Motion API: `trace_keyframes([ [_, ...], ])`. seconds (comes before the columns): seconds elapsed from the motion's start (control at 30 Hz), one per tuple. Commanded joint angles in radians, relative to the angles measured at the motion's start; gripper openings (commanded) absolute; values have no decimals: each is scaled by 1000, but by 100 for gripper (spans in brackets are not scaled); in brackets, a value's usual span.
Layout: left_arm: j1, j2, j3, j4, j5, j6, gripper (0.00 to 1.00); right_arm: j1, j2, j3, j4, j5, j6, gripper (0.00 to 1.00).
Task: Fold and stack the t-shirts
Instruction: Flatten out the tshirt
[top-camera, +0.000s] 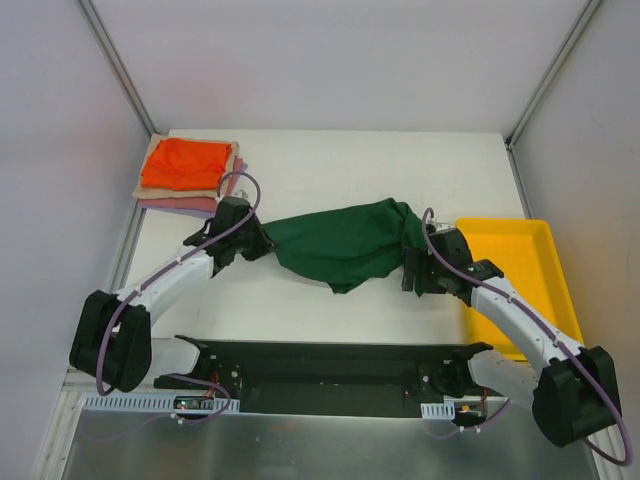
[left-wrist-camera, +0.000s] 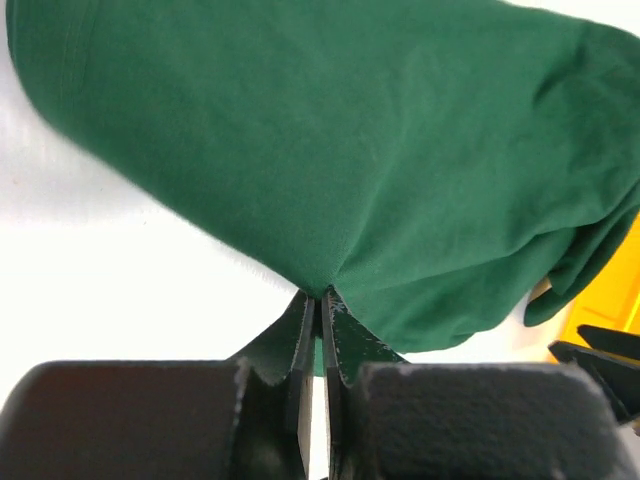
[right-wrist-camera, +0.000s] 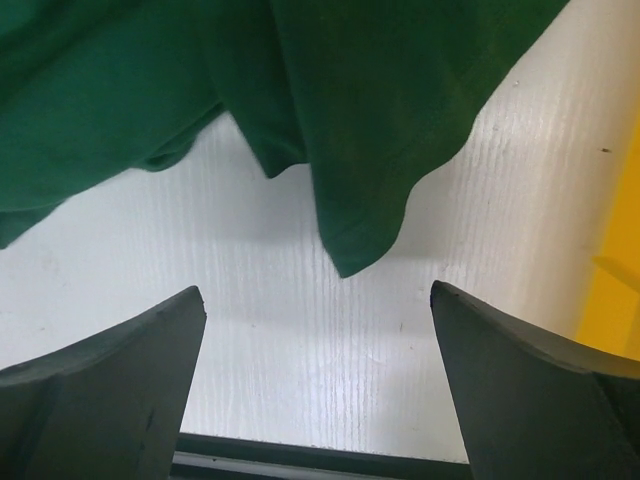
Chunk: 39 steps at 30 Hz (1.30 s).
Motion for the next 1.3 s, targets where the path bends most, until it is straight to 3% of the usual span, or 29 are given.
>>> trace_keyframes([
  [0.0,12,-106,-20,-76,-71,-3,0,8,97,24,87,43,22,95],
  [0.2,18,-210,2,-81,-117,3,0,10,296,100,225,-45,41,81],
  [0.23,18,-214,5,-81,-115,5,0,10,324,109,248,-37,42,73],
  [0.33,26,-223,32,-92,-128,15,0,10,379,170,194,47,39,24],
  [0.37,32,-228,49,-101,-129,26,0,10,367,195,164,79,30,12],
  [0.43,40,-249,89,-116,-158,49,0,9,303,238,127,138,-3,0],
  [0.57,49,-327,189,-127,-216,77,0,8,126,380,46,182,-101,0],
  [0.73,49,-397,417,-130,-233,140,0,10,-32,661,-138,176,-163,0],
  [0.93,49,-476,647,-144,-240,238,0,10,-158,961,-216,54,-191,0],
  [1.07,49,-544,723,-150,-314,296,0,10,-208,1060,-221,26,-206,1],
  [1.27,49,-590,708,-151,-391,332,0,8,-213,1092,-230,177,-255,0],
])
